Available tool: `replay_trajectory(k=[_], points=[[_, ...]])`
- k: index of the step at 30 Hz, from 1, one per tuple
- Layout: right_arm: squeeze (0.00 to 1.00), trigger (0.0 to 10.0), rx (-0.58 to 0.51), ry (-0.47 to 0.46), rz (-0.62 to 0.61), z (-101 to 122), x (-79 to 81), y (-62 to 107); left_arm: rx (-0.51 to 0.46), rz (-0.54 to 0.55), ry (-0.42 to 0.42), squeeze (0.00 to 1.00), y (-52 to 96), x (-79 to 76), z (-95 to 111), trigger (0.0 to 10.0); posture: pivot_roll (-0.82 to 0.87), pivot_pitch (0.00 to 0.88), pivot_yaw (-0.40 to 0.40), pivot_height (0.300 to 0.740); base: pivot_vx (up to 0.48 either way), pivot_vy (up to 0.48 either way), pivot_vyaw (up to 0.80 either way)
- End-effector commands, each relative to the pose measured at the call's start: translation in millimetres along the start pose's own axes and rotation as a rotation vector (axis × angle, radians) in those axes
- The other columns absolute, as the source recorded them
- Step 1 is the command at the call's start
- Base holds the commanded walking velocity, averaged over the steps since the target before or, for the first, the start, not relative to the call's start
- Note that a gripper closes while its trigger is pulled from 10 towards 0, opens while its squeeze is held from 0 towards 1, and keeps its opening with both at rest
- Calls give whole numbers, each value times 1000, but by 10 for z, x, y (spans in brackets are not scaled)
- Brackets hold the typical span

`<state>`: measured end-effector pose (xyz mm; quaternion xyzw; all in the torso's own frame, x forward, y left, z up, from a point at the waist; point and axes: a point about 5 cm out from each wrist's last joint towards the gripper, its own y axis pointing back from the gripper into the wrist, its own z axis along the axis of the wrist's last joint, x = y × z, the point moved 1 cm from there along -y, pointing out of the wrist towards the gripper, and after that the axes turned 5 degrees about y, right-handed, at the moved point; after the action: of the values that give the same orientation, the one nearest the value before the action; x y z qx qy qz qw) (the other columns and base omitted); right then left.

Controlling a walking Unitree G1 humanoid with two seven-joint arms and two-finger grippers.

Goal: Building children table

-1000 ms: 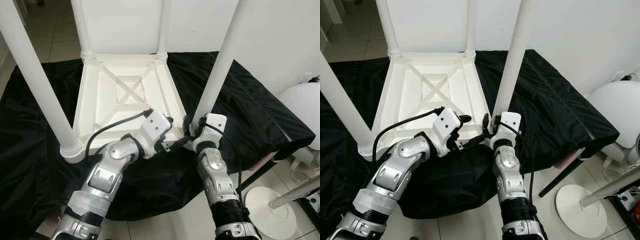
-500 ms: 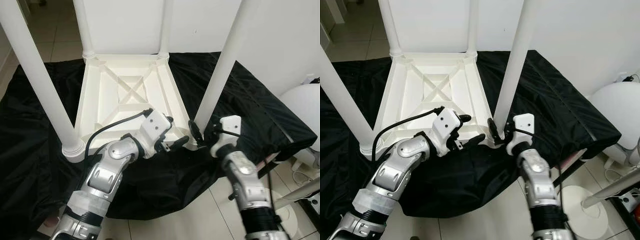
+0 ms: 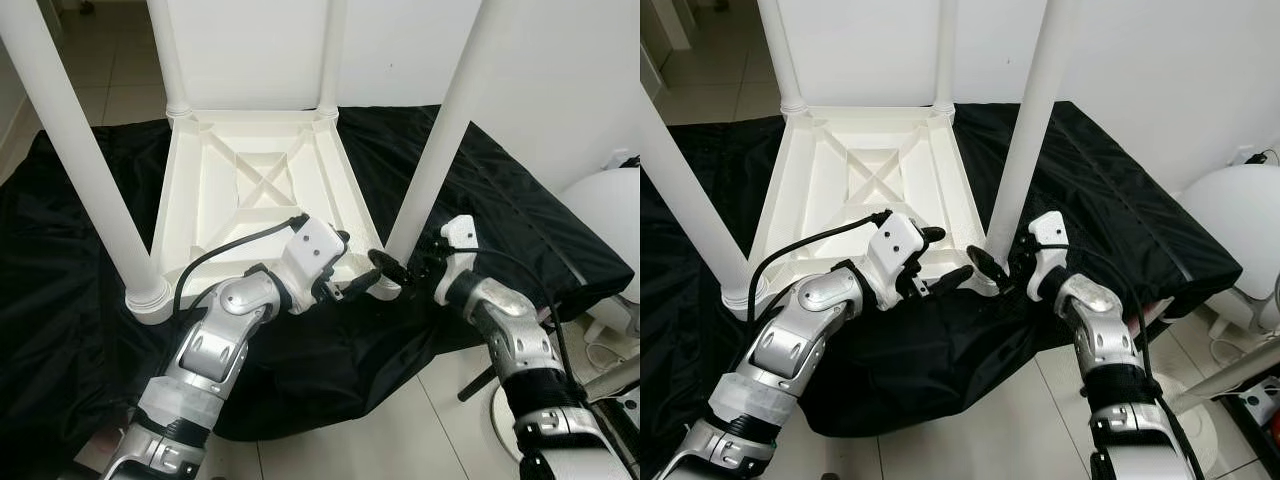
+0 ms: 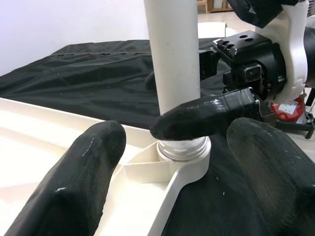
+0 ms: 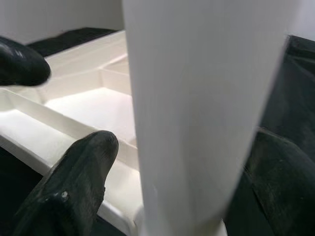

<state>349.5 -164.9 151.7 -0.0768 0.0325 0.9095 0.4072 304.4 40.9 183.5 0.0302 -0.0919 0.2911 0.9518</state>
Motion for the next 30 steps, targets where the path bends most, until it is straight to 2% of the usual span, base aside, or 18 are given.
replay_trajectory(k=[1,4,5,6,7,8,9,10,11,12,17,18,19,20,22,26,30], points=[[0,10000,32,10,34,-47,10,-29,-12,31,-14,0,-22,32,32,10000,-15,1,-21,740,0,0,0],[0,10000,61,30,53,-87,1,-43,-13,31,-15,0,-20,33,37,10000,-15,1,-21,740,0,0,0],[0,7686,79,35,70,-120,6,-45,-13,31,-15,0,-19,36,36,10000,-9,0,-20,740,0,0,0],[0,4667,96,30,85,-155,9,-45,-13,31,-16,0,-18,37,35,10000,-9,0,-20,740,0,0,0],[0,4667,96,30,85,-155,9,-45,-13,31,-16,0,-18,37,35,10000,-9,0,-20,740,0,0,0],[0,3333,107,24,93,-184,10,-42,-13,32,-16,0,-18,38,34,10000,-9,0,-20,740,0,0,0],[0,3333,107,24,93,-184,10,-42,-13,32,-16,0,-18,38,34,10000,-9,0,-20,740,0,0,0],[0,667,112,19,95,-202,9,-40,-14,32,-17,0,-17,38,37,10000,-8,0,-20,740,0,0,0],[0,667,112,19,95,-202,9,-40,-14,32,-17,0,-17,38,37,10000,-8,0,-20,740,0,0,0],[0,0,114,11,99,-223,15,-28,-14,31,-18,0,-19,38,40,10000,-9,0,-17,740,0,0,0],[0,0,128,6,95,-291,4,7,-18,26,-20,0,-30,39,51,10000,-17,0,-12,740,0,0,0],[0,2941,129,8,80,-298,-5,11,-17,24,-21,0,-32,37,49,10000,-18,0,-12,740,0,0,0],[0,2941,129,8,80,-298,-5,11,-17,24,-21,0,-32,37,49,10000,-18,0,-12,740,0,0,0],[0,10000,127,8,55,-302,-16,15,-17,22,-21,0,-36,33,47,10000,-20,0,-12,740,0,0,0],[0,10000,127,8,55,-302,-16,15,-17,22,-21,0,-36,33,47,10000,-20,0,-12,740,0,0,0],[0,10000,153,21,-122,-361,-61,14,-17,15,-22,0,-42,12,41,10000,-20,0,-17,740,0,0,0],[0,10000,142,17,-171,-355,-45,8,-17,12,-20,0,-41,3,36,10000,-19,0,-20,740,0,0,0]])
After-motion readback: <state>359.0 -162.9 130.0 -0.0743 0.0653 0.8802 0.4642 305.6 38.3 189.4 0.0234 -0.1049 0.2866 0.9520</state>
